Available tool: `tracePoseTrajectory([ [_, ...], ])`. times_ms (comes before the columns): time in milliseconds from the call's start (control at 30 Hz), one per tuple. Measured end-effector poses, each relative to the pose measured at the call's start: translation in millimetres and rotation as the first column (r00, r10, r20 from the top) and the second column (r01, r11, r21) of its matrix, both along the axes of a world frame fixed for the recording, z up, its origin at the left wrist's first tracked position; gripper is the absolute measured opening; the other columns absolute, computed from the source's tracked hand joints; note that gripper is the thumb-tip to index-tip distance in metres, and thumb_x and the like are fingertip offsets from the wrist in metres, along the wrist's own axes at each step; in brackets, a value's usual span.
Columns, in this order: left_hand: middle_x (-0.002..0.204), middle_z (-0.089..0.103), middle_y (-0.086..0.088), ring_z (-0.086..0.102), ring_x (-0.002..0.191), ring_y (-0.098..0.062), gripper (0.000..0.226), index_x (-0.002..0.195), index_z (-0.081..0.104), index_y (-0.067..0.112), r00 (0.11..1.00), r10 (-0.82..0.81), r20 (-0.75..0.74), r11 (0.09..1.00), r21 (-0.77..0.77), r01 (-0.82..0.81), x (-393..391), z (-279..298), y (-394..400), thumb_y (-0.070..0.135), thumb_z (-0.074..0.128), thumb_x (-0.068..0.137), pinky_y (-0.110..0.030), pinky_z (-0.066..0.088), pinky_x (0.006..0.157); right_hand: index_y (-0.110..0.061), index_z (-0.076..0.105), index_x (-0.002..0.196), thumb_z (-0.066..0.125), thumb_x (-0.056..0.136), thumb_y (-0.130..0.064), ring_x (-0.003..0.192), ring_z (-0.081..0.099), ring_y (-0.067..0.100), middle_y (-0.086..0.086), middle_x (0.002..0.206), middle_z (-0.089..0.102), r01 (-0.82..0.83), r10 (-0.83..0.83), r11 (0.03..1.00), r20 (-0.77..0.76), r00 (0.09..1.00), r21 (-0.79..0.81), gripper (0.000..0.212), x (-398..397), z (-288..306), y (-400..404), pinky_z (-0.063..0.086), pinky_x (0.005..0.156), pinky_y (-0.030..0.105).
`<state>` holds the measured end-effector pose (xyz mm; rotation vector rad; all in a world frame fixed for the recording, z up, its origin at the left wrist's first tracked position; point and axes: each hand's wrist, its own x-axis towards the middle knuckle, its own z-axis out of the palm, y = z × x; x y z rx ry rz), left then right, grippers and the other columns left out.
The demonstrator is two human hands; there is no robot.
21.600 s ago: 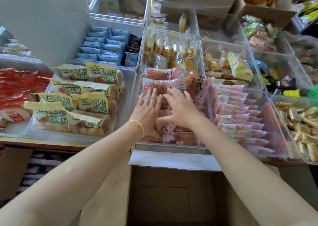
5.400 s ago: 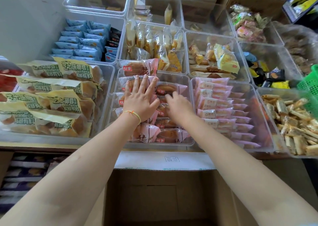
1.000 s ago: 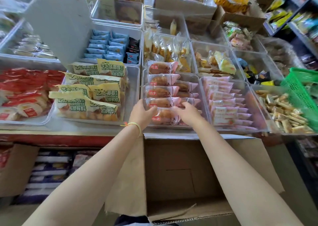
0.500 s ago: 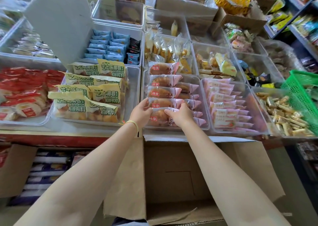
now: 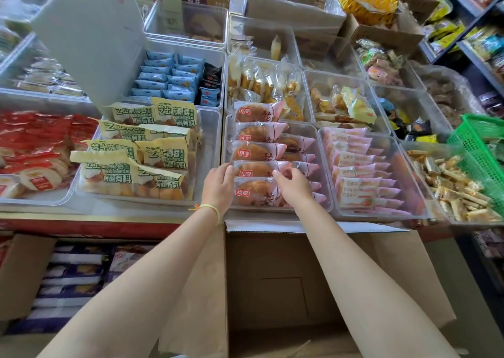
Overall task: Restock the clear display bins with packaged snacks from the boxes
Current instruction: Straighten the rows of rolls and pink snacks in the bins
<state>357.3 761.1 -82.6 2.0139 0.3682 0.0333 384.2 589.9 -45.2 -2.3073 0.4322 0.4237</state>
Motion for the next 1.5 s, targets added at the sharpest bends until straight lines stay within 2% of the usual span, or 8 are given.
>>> tracePoseTrajectory([
  [133, 0.079, 0.058, -0.019, 0.049, 0.080, -0.032, 0.039, 0.081, 0.055, -0.003, 1.000, -0.018, -0.006, 1.000, 0.012, 0.018, 2, -2, -2, 0.018, 0.032, 0.105, -0.042, 0.031, 0.069, -0.012, 0.062, 0.121, 0.041, 0.101, -0.051, 0.096, 0.059, 0.023, 0.004, 0.099, 0.065, 0.036, -0.034, 0.998, -0.042, 0.999, 0.058, 0.049, 1, -8, 3, 0.049, 0.093, 0.043],
  [267, 0.085, 0.062, -0.016, 0.053, 0.083, -0.032, 0.037, 0.086, 0.055, 0.003, 0.999, -0.040, -0.005, 0.999, 0.002, 0.040, 4, -10, -1, 0.021, 0.028, 0.105, -0.047, 0.039, 0.078, -0.017, 0.059, 0.107, 0.039, 0.105, -0.041, 0.079, 0.051, 0.012, -0.002, 0.085, 0.057, 0.044, -0.035, 0.991, -0.070, 0.997, 0.128, 0.032, 4, -14, 0, 0.043, 0.083, 0.035],
  [533, 0.128, 0.062, -0.015, 0.050, 0.125, -0.032, 0.038, 0.128, 0.058, 0.005, 0.999, -0.041, -0.026, 0.999, 0.007, 0.041, 2, -4, -9, 0.020, 0.029, 0.107, -0.040, 0.031, 0.104, -0.011, 0.049, 0.141, 0.026, 0.109, -0.034, 0.130, 0.044, 0.027, 0.012, 0.143, 0.049, -0.097, 0.120, 0.981, -0.138, 0.983, 0.166, 0.046, 4, -7, -3, 0.034, 0.102, 0.037],
  [733, 0.119, 0.067, -0.012, 0.055, 0.113, -0.036, 0.034, 0.120, 0.063, 0.010, 0.999, 0.043, -0.033, 0.998, 0.043, -0.041, 6, -11, -11, 0.023, 0.036, 0.105, -0.047, 0.041, 0.099, -0.012, 0.063, 0.124, 0.028, 0.106, -0.052, 0.111, 0.056, 0.028, 0.007, 0.110, 0.063, -0.179, 0.181, 0.982, -0.042, 0.983, 0.053, 0.056, 7, -11, -17, 0.042, 0.094, 0.037],
  [900, 0.134, 0.054, -0.009, 0.051, 0.122, -0.024, 0.038, 0.139, 0.048, 0.012, 0.999, 0.052, 0.010, 0.986, 0.158, -0.053, 6, 0, -5, 0.024, 0.041, 0.104, -0.036, 0.039, 0.097, -0.016, 0.061, 0.106, 0.035, 0.105, -0.051, 0.090, 0.057, 0.019, -0.001, 0.090, 0.062, -0.048, 0.043, 0.999, 0.184, 0.982, 0.025, 0.044, 12, -10, -18, 0.033, 0.060, 0.023],
  [1100, 0.147, 0.043, -0.008, 0.045, 0.131, -0.025, 0.043, 0.141, 0.046, 0.012, 0.982, -0.119, 0.146, 0.913, 0.404, 0.051, 22, 12, -1, 0.022, 0.043, 0.100, -0.037, 0.038, 0.104, -0.016, 0.053, 0.136, 0.047, 0.101, -0.024, 0.123, 0.051, 0.024, 0.006, 0.136, 0.053, -0.102, 0.175, 0.979, 0.464, 0.868, -0.178, 0.037, 33, 1, 0, 0.048, 0.100, 0.044],
  [1267, 0.165, 0.003, -0.001, -0.003, 0.152, -0.019, 0.062, 0.157, 0.014, 0.021, 0.923, -0.349, -0.164, 0.660, 0.656, 0.366, 41, 10, -18, 0.049, 0.024, 0.102, -0.043, 0.004, 0.122, -0.026, 0.027, 0.157, 0.037, 0.105, -0.033, 0.154, 0.011, 0.023, 0.004, 0.166, 0.016, -0.377, 0.502, 0.808, 0.195, 0.843, -0.452, 0.053, 33, -11, 9, 0.017, 0.120, 0.050],
  [1500, 0.165, -0.008, 0.002, -0.015, 0.150, -0.016, 0.066, 0.158, 0.002, 0.028, 0.888, -0.379, -0.262, 0.513, 0.739, 0.437, 45, -3, -14, 0.056, 0.014, 0.100, -0.050, 0.000, 0.122, -0.036, 0.024, 0.157, 0.028, 0.106, -0.047, 0.154, 0.006, 0.024, -0.011, 0.167, 0.010, -0.383, 0.455, 0.830, 0.096, 0.885, -0.405, 0.053, 38, -21, -9, 0.008, 0.121, 0.053],
])
